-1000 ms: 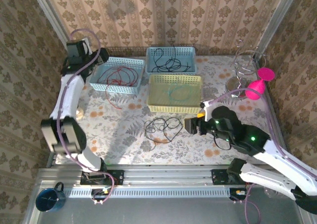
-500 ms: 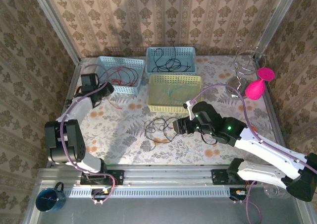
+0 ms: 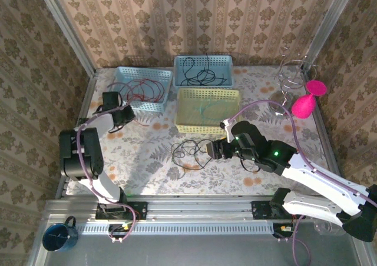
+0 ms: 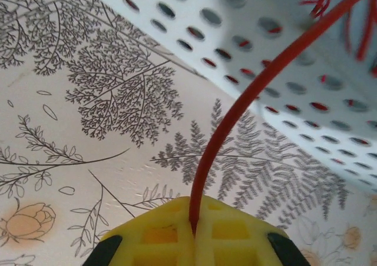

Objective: Untangle the cables

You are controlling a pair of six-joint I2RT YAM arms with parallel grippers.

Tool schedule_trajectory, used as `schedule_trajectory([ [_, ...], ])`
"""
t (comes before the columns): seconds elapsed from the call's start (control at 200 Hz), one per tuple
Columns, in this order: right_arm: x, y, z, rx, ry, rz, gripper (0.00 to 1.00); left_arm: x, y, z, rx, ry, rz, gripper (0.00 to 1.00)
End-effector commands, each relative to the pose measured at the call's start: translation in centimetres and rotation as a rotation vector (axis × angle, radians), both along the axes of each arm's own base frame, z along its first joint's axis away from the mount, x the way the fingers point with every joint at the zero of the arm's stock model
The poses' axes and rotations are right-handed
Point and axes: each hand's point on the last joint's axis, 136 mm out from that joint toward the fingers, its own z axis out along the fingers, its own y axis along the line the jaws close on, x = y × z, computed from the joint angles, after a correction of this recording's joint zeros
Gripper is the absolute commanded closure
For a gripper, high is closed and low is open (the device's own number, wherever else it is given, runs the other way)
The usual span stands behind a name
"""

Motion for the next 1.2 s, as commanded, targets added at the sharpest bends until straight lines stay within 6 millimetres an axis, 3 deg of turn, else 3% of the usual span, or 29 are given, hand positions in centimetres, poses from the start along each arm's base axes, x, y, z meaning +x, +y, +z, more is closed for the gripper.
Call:
schedule_trajectory([
  [0.0, 0.2, 0.0, 0.6, 0.004, -0.019, 0.0, 0.28, 2.0, -1.4, 7.6, -0.023, -0.171, -0.039, 1.0],
  [0.095, 0.4, 0.4, 0.3, 0.003, -0.015, 0.005, 0.28, 3.8, -2.1, 11.3, -0.058, -0.249, -0.049, 1.0],
  [0.155, 0.5, 0.7, 0.0, 0.004, -0.002, 0.006, 0.29, 5.4, -2.4, 12.1, -0.049, -0.262, -0.053, 1.0],
  [0.31, 0.3, 1.1, 0.7, 0.041, 0.008, 0.011, 0.31, 10.1, -3.1, 10.2, -0.094, -0.236, -0.041, 1.0],
  [0.48, -0.3, -0.2, 1.3, 0.04, -0.007, -0.009, 0.31, 13.4, -2.6, 8.2, -0.052, -0.232, -0.005, 1.0],
  [0.68, -0.9, -1.6, 0.9, 0.037, -0.014, -0.043, 0.3, 13.5, -2.1, 6.3, 0.032, -0.166, -0.032, 1.0],
  [0.825, -0.7, -1.3, 0.6, 0.034, -0.009, -0.042, 0.3, 12.7, -0.9, 5.5, 0.048, -0.162, -0.014, 1.0],
  [0.92, -0.4, -0.9, 0.6, 0.032, -0.01, -0.033, 0.3, 12.7, -1.9, 8.6, -0.005, -0.258, -0.057, 1.0],
  [1.02, -0.1, -0.5, 0.8, 0.025, -0.018, -0.025, 0.3, 12.8, -3.2, 14.1, -0.011, -0.362, -0.134, 1.0],
  [1.1, 0.1, -0.2, 0.9, 0.031, -0.019, -0.019, 0.3, 12.4, -2.9, 18.1, 0.012, -0.433, -0.153, 1.0],
  [1.2, 0.2, 0.0, 0.6, 0.038, -0.015, -0.019, 0.3, 11.7, -2.4, 21.1, 0.022, -0.493, -0.155, 1.0],
])
